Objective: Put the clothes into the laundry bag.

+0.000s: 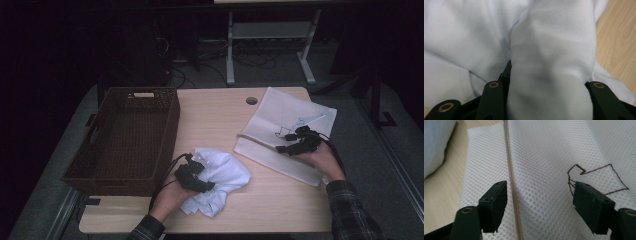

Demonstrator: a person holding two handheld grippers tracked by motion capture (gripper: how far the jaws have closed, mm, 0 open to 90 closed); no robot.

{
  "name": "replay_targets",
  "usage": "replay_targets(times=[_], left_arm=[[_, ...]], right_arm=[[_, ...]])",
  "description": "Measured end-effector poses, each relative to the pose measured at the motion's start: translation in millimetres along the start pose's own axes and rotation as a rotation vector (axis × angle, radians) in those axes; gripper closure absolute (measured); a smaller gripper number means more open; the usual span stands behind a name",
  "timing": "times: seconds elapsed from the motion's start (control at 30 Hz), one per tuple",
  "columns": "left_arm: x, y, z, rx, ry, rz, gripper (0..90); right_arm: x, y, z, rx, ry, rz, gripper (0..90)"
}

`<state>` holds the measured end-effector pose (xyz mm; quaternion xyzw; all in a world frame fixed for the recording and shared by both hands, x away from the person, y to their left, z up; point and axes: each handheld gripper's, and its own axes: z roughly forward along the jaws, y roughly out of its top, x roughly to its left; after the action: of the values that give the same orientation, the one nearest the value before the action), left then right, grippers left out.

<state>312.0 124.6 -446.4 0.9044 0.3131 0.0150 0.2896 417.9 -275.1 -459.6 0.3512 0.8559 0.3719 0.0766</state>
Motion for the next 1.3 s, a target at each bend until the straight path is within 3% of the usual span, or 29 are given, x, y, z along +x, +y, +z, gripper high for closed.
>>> replay_targets(times=[0.27,0.43,0.53,0.8,1.1,1.3], left_arm=[[0.2,-0.3,0.2,-0.005,-0.003,-0.005,52.1],[-0.1,-0.4,0.3,-0.006,-0.001,-0.004,52.2],[0.0,-0.5,0.0,-0.003,0.000,0.002,52.2],[-0.3,-0.3,0.0,-0.001,0.002,0.003,52.2],[-0.9,-0.3,0.1,-0.001,0.005,0.005,52.3],[-1.4,-0.3,0.1,-0.001,0.009,0.006,52.5]], right_arm=[[-6.5,-7.2,4.4,0.015,-0.013,0.032,45.6],[-3.0,-7.5,6.6,0.027,-0.046,0.003,51.5],[2.0,-9.8,7.4,0.018,-0.097,-0.037,57.4],[11.4,-7.9,9.0,0.021,-0.144,-0.061,80.4],[23.2,3.6,11.2,0.017,-0.180,-0.023,85.1],[31.6,15.1,6.9,-0.005,-0.190,-0.037,85.1]])
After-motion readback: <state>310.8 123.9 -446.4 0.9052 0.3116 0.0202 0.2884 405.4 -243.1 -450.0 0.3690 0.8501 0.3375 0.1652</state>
